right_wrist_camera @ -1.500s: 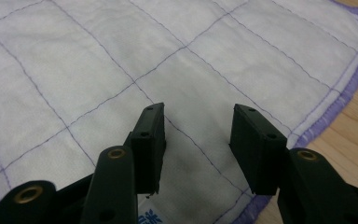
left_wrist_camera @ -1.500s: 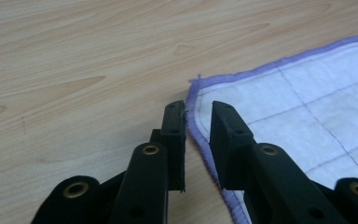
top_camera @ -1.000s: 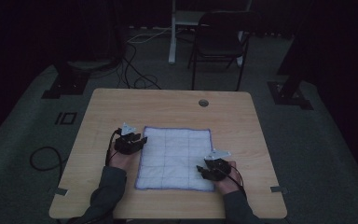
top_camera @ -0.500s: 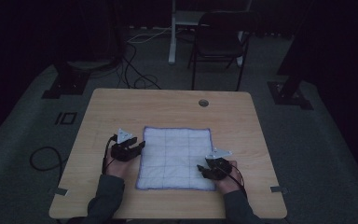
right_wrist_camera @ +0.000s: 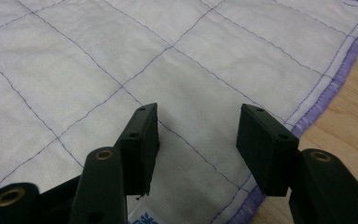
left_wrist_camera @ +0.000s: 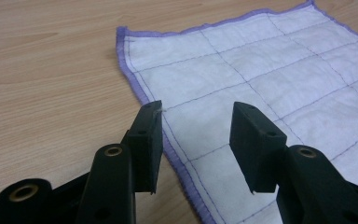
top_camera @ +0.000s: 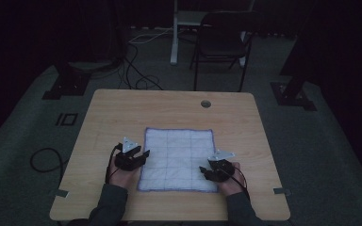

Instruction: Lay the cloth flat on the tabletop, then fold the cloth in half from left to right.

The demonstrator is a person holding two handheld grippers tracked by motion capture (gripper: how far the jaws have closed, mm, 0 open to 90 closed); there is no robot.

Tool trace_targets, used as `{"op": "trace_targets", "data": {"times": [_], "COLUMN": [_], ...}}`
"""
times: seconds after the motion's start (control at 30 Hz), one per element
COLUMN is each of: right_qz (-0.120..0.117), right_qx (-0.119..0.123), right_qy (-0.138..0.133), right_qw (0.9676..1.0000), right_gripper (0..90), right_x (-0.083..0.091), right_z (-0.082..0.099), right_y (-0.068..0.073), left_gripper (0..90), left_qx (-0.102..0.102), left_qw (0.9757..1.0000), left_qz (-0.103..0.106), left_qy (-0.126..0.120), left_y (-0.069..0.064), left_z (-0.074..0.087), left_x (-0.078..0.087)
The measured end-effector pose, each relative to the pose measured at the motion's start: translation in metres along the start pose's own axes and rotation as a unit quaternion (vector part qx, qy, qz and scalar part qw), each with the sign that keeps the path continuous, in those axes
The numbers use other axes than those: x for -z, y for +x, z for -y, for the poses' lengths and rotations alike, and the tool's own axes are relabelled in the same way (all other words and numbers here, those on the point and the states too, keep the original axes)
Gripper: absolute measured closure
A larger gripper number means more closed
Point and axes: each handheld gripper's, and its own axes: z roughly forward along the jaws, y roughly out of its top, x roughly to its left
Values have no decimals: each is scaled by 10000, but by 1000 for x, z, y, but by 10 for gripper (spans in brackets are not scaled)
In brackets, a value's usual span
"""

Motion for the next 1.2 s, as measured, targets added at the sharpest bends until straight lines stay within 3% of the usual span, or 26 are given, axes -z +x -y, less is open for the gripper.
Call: {"op": "trace_targets", "data": {"times": [0.27,0.43,0.9,1.1,1.2], "right_qz": [38,37,78,82,89], "right_qx": [1,5,15,14,15], "right_qy": [4,0,-5,2,1], "right_qw": [10000,10000,10000,10000,10000], "right_gripper": [487,487,490,491,491], "right_x": [1,1,2,2,2], "right_z": [1,1,1,2,2], "right_y": [2,1,3,4,5], "left_gripper": [540,531,506,490,524], "left_qx": [89,214,97,26,20], "left_qw": [9999,9995,9978,9977,9980], "left_qz": [40,-85,-362,-456,-422], "left_qy": [51,204,542,510,480], "left_y": [-3,-4,-6,-9,-11], "left_z": [3,9,15,16,16], "left_x": [0,-6,-18,-21,-23]}}
